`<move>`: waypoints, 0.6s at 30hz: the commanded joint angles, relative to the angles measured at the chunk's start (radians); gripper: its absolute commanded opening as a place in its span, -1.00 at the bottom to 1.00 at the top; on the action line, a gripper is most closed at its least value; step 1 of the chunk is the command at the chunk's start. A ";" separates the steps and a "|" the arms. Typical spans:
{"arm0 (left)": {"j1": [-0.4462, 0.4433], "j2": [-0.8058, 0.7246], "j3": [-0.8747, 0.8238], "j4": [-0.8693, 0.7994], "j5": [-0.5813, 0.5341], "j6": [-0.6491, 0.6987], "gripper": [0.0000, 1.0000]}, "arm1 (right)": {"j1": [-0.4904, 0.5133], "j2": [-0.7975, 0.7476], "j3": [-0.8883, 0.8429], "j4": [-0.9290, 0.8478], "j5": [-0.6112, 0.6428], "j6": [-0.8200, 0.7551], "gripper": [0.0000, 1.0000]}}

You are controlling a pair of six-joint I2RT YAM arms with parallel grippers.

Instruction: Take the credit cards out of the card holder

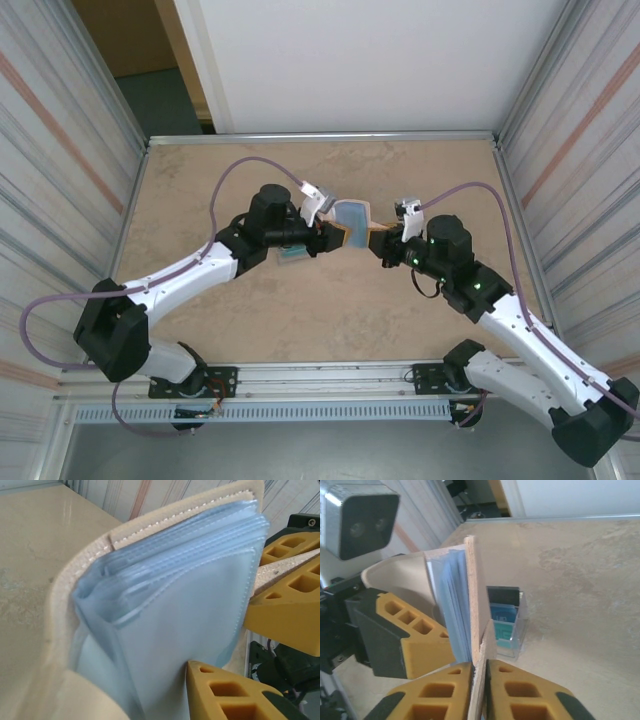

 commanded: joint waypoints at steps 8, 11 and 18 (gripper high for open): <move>0.010 -0.039 -0.006 0.161 0.247 -0.070 -0.32 | -0.053 -0.033 -0.019 0.101 -0.152 0.020 -0.68; 0.010 -0.041 -0.006 0.171 0.289 -0.075 -0.28 | -0.070 -0.030 -0.030 0.120 -0.179 0.035 -0.69; 0.022 -0.040 -0.009 0.149 0.286 -0.090 -0.11 | -0.076 -0.043 -0.029 0.109 -0.154 0.038 -1.00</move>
